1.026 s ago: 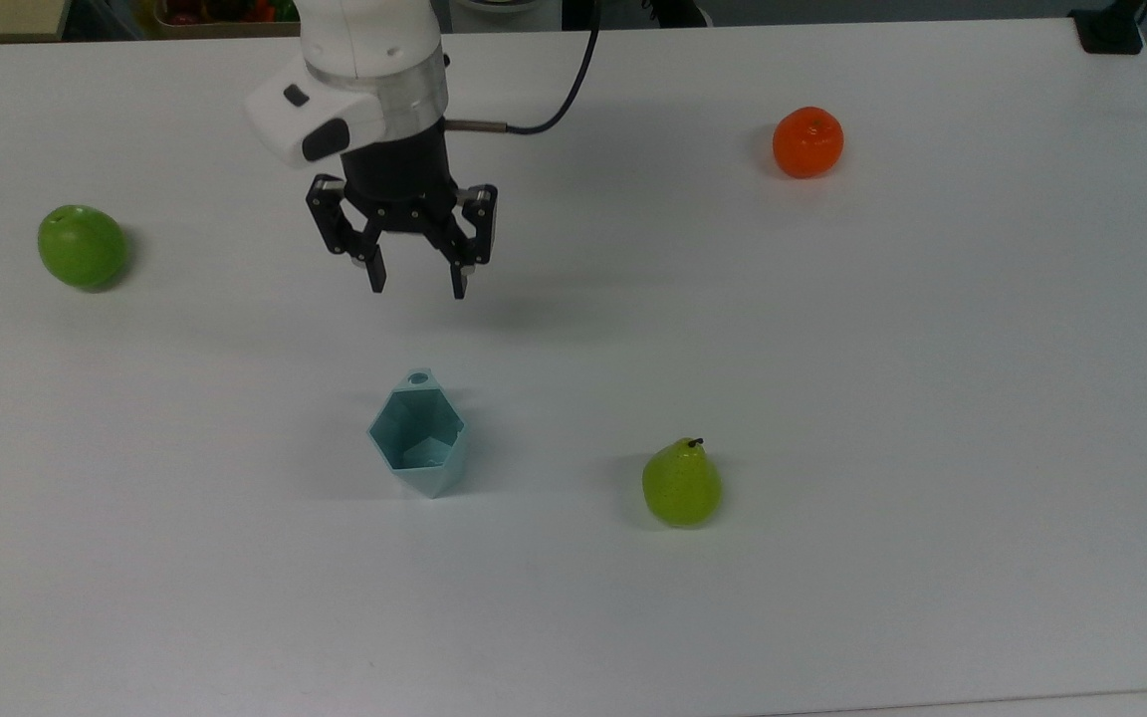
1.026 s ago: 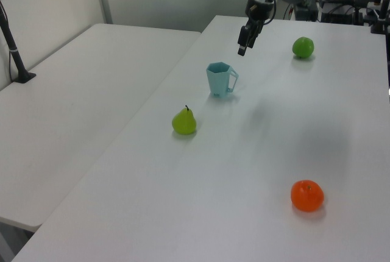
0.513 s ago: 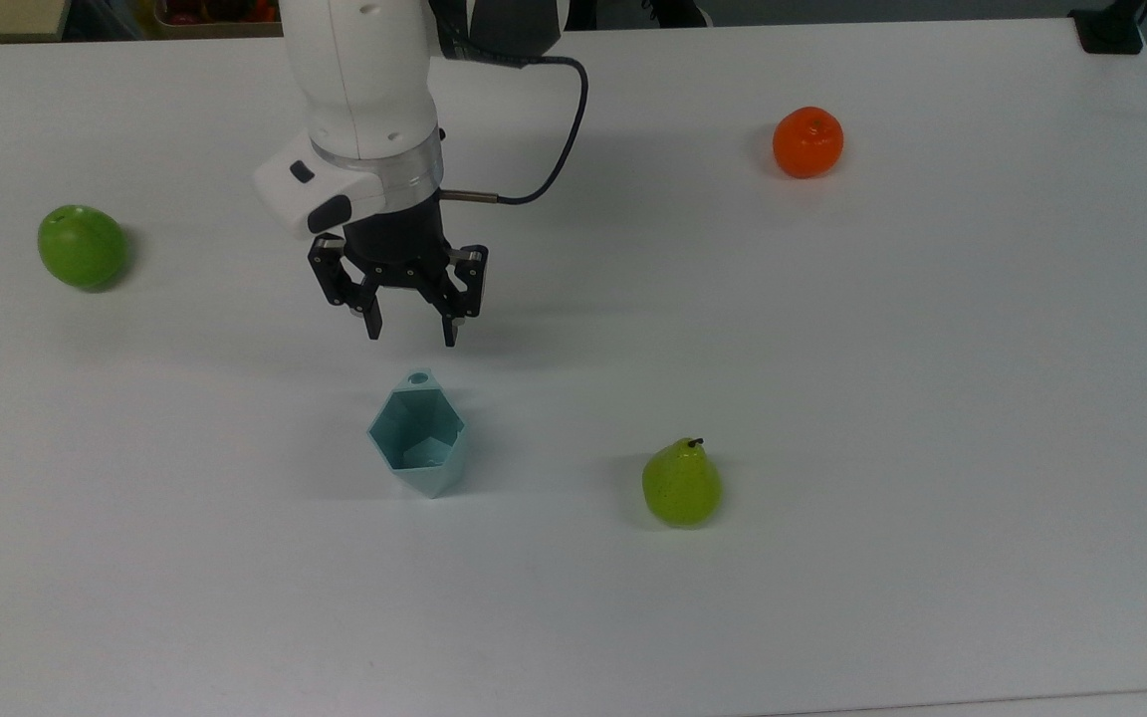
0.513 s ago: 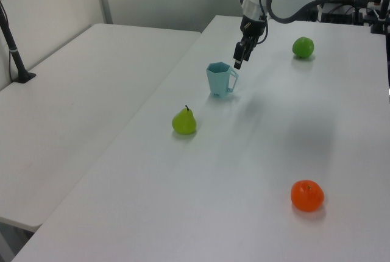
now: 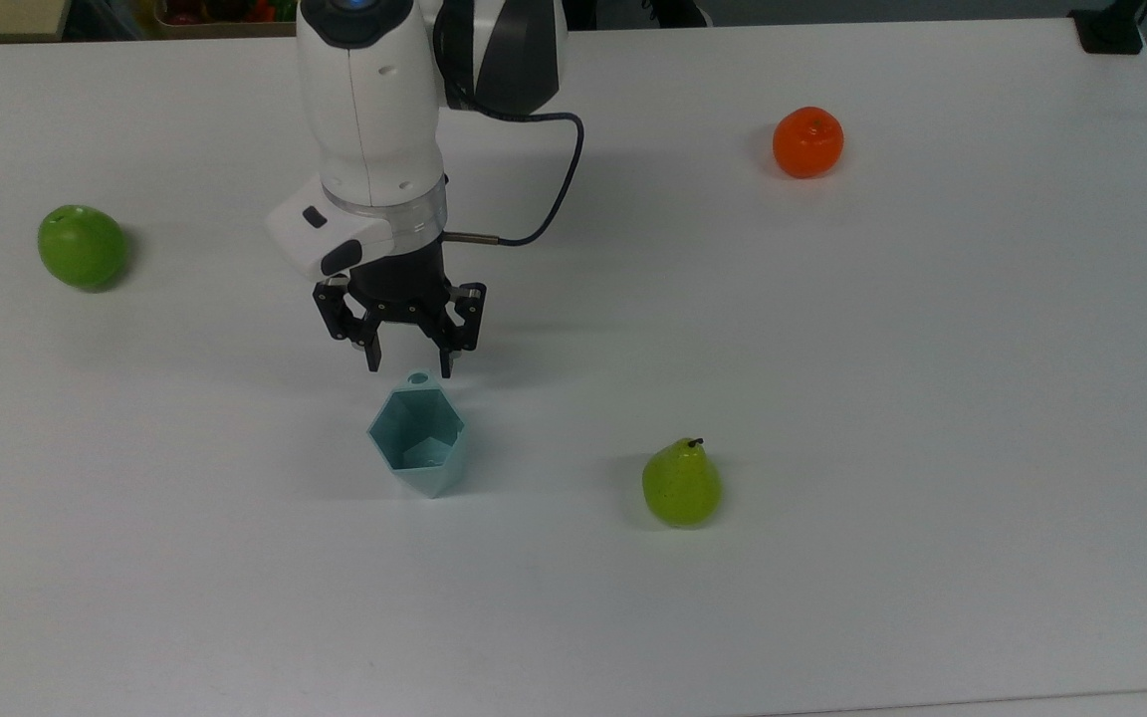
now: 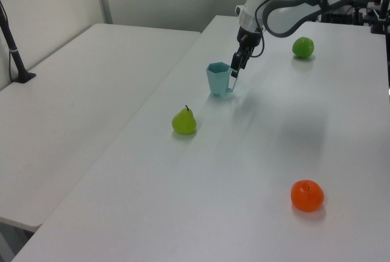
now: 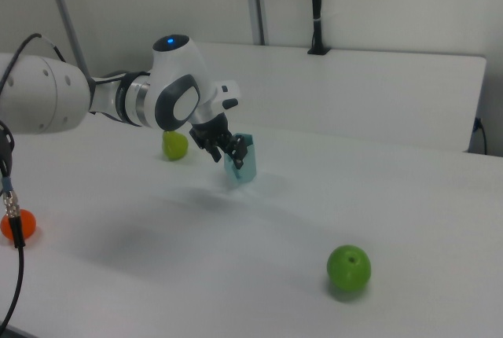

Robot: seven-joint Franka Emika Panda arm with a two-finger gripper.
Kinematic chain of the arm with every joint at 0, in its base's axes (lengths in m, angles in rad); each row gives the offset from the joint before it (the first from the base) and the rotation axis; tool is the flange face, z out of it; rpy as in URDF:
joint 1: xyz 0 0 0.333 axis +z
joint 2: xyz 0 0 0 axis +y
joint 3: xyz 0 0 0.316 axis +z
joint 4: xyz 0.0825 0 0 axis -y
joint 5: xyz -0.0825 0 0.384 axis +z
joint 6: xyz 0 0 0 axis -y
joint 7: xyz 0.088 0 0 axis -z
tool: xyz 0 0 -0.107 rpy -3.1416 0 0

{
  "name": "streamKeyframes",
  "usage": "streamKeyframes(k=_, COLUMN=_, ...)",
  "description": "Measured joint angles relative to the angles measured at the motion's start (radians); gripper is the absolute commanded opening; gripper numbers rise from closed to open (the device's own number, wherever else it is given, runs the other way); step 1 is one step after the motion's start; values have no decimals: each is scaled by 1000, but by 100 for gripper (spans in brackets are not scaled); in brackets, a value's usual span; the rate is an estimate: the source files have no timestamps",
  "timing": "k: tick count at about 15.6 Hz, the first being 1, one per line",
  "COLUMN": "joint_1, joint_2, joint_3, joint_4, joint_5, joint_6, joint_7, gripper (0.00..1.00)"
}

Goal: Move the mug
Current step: 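Lower the open gripper over the light-blue hexagonal mug's rim, then close the gripper on the mug's rim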

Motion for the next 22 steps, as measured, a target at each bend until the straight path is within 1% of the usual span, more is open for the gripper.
streamKeyframes(k=4, joint_1=0, joint_2=19, joint_3=0, joint_4=0, joint_5=-5, joint_6=31, joint_7=2, gripper=68)
streamKeyframes(k=16, joint_1=4, joint_2=42, joint_3=0, joint_4=1, joint_5=-30, joint_6=36, joint_7=18, gripper=68)
streamKeyframes(k=22, joint_1=7, joint_2=73, joint_3=0, joint_4=1, joint_5=-30, joint_6=95, joint_7=18, gripper=67)
